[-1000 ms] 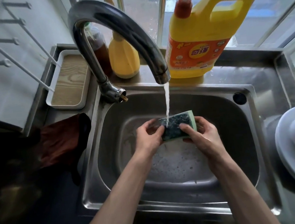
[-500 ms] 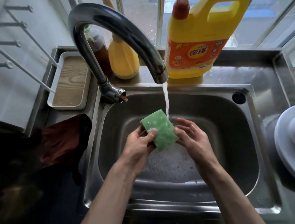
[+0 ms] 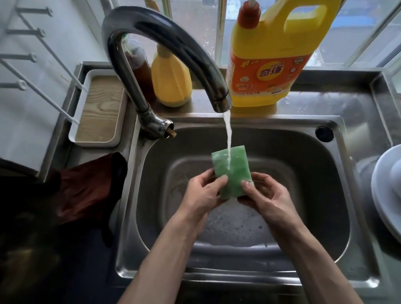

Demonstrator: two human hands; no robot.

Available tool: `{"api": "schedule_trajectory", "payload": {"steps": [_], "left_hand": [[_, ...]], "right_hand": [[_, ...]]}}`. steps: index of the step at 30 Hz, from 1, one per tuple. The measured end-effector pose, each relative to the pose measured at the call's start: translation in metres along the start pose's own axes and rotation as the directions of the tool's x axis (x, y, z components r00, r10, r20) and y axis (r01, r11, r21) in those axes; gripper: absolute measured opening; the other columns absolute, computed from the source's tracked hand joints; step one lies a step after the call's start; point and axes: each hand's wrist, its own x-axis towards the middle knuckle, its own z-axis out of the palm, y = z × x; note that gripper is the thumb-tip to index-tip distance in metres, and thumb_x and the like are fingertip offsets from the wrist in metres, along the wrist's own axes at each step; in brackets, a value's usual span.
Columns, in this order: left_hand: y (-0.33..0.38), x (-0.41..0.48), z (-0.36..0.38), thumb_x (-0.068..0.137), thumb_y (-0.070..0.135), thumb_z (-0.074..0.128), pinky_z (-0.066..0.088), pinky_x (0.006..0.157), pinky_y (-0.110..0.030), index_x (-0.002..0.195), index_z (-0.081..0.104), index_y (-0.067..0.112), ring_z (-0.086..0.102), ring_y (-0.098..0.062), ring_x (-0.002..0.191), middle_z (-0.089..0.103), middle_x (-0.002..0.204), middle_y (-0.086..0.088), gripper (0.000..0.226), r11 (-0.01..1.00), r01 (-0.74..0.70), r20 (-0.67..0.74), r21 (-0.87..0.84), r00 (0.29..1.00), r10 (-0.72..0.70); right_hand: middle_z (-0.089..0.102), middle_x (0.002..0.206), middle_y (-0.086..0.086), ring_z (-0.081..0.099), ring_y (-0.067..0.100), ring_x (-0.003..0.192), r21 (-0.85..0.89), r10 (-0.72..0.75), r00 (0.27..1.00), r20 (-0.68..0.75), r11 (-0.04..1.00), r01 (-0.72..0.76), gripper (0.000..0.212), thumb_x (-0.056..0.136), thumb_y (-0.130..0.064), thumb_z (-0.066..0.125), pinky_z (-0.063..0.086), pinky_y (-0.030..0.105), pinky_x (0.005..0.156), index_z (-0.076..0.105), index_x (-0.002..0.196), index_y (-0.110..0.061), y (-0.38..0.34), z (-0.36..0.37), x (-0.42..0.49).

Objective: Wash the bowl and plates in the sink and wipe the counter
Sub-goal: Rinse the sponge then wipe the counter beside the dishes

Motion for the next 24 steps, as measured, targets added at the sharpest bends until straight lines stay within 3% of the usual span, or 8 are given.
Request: {"api": "schedule_trajectory", "payload": {"steps": [4,8,11,14,16,18,22,24], "left_hand": [[0.004,-0.002,-0.014,0.093,0.017,0.074,0.058,0.098,-0.044,0.13,0.064,0.009,0.071,-0.022,0.112,0.074,0.12,-0.008,0.04,0.994,-0.063,-0.087,0.084,0.994,0.07],[0.016,-0.014,-0.028,0.082,0.007,0.083,0.059,0.093,-0.028,0.121,0.066,0.011,0.071,-0.014,0.109,0.074,0.116,-0.004,0.042,0.932,-0.205,-0.093,0.299,0.966,0.242],[0.021,-0.023,-0.038,0.077,0.008,0.088,0.059,0.087,-0.023,0.112,0.069,0.012,0.073,-0.01,0.104,0.075,0.108,0.001,0.041,0.766,-0.399,-0.035,0.504,0.877,0.48],[0.022,-0.032,-0.046,0.077,0.011,0.089,0.056,0.085,-0.013,0.109,0.067,0.011,0.071,-0.005,0.099,0.073,0.108,0.004,0.04,0.563,-0.503,-0.017,0.656,0.736,0.677],[0.019,-0.034,-0.051,0.075,0.01,0.09,0.052,0.08,-0.006,0.106,0.064,0.011,0.067,-0.001,0.092,0.07,0.106,0.005,0.041,0.411,-0.479,0.051,0.776,0.697,0.716],[0.01,-0.033,-0.054,0.074,0.012,0.091,0.056,0.079,-0.013,0.103,0.064,0.015,0.067,-0.001,0.09,0.07,0.104,0.007,0.039,0.316,-0.446,0.138,0.837,0.732,0.667],[-0.001,-0.03,-0.061,0.073,0.009,0.09,0.059,0.072,-0.024,0.096,0.062,0.017,0.065,-0.004,0.084,0.066,0.096,0.01,0.037,0.294,-0.399,0.087,0.869,0.706,0.703],[-0.002,-0.033,-0.062,0.072,0.006,0.09,0.059,0.072,-0.023,0.096,0.061,0.017,0.064,-0.005,0.084,0.064,0.096,0.01,0.039,0.251,-0.395,0.097,0.884,0.679,0.727]], "right_hand": [[0.073,0.12,0.004,0.071,0.017,0.112,-0.102,0.017,0.995,0.1,0.995,-0.006,0.029,0.094,-0.015,0.073,0.062,0.033,0.088,0.066,0.123,-0.017,0.0,0.003,0.001],[0.069,0.125,0.004,0.072,0.018,0.112,-0.113,0.051,0.997,0.062,0.993,-0.044,0.03,0.097,-0.016,0.07,0.062,0.031,0.087,0.066,0.127,-0.018,0.002,0.015,0.008],[0.068,0.125,0.007,0.072,0.022,0.108,-0.107,0.12,0.992,-0.024,0.987,-0.122,0.032,0.101,-0.014,0.065,0.06,0.035,0.094,0.062,0.133,-0.017,0.004,0.019,0.01],[0.068,0.123,0.005,0.067,0.02,0.114,-0.213,0.097,0.985,-0.142,0.969,-0.126,0.025,0.103,-0.011,0.059,0.055,0.043,0.103,0.066,0.125,-0.021,0.005,0.016,0.008],[0.069,0.119,0.002,0.065,0.017,0.112,-0.299,0.083,0.979,-0.187,0.944,-0.137,0.023,0.102,-0.013,0.058,0.055,0.04,0.099,0.068,0.119,-0.025,0.006,0.017,0.006],[0.069,0.117,0.002,0.065,0.015,0.108,-0.368,0.093,0.974,-0.205,0.915,-0.165,0.02,0.102,-0.016,0.058,0.055,0.036,0.09,0.068,0.115,-0.027,0.005,0.02,0.003],[0.072,0.108,0.005,0.07,0.019,0.101,-0.266,0.137,0.966,-0.22,0.944,-0.195,0.017,0.106,-0.02,0.055,0.057,0.041,0.095,0.07,0.115,-0.017,0.007,0.024,-0.001],[0.075,0.101,0.01,0.073,0.023,0.093,-0.191,0.226,0.953,-0.2,0.945,-0.265,0.026,0.106,-0.026,0.057,0.058,0.038,0.085,0.071,0.116,-0.007,0.004,0.031,-0.003]]}}
